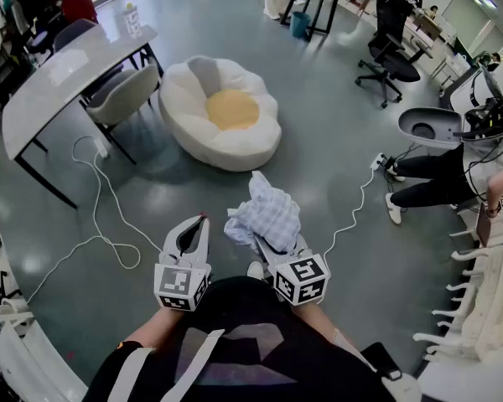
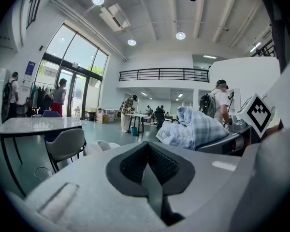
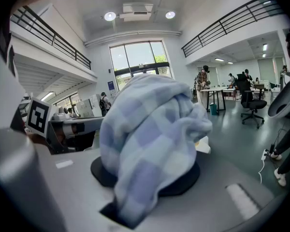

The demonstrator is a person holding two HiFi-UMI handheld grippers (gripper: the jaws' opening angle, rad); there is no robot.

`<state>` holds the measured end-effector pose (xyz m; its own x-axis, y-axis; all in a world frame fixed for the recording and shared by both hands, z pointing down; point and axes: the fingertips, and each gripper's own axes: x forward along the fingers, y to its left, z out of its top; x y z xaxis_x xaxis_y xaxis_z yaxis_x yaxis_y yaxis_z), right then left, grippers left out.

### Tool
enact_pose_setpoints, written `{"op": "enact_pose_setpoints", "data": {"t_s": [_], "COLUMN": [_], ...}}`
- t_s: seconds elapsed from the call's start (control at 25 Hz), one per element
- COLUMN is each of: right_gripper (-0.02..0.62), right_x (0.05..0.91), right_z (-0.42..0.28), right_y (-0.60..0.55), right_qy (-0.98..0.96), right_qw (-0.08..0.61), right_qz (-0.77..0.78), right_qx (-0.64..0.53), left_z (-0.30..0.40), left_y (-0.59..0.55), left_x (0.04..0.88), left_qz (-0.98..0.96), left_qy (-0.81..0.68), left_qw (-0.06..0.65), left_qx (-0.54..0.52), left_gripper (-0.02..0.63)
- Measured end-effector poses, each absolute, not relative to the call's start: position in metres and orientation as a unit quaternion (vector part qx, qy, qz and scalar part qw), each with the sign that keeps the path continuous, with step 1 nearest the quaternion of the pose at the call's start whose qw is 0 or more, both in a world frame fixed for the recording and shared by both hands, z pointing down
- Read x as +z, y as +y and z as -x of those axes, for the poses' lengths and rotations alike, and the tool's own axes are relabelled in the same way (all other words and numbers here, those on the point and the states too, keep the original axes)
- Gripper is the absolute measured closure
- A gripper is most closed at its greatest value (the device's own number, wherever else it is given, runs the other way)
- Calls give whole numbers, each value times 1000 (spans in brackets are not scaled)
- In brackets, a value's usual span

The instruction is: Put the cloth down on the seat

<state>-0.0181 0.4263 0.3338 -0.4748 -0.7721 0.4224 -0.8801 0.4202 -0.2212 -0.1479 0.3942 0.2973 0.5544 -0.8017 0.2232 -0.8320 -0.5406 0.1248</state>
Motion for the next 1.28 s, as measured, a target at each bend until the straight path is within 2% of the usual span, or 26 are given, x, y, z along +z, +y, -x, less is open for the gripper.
{"op": "enact_pose_setpoints", "data": {"t_s": [0.92, 1.08, 1.28], "right_gripper": [437, 436, 436], "right_x": [325, 321, 319], "right_z": [12, -14, -81], "right_y": [421, 410, 386], "right_qy": [-839, -845, -853], "right_qw": [105, 96, 94], "right_qz": [-490, -481, -467], "right_qx": [213, 211, 214], "left_z": [144, 119, 54], "left_y": [397, 388, 368], "left_x": [300, 294, 286], "left_qz": [-872, -868, -858], "left_qy": [-474, -483, -501], "left_qw": [102, 99, 94], "left_qx": [63, 65, 67], "left_gripper": [607, 607, 607]}}
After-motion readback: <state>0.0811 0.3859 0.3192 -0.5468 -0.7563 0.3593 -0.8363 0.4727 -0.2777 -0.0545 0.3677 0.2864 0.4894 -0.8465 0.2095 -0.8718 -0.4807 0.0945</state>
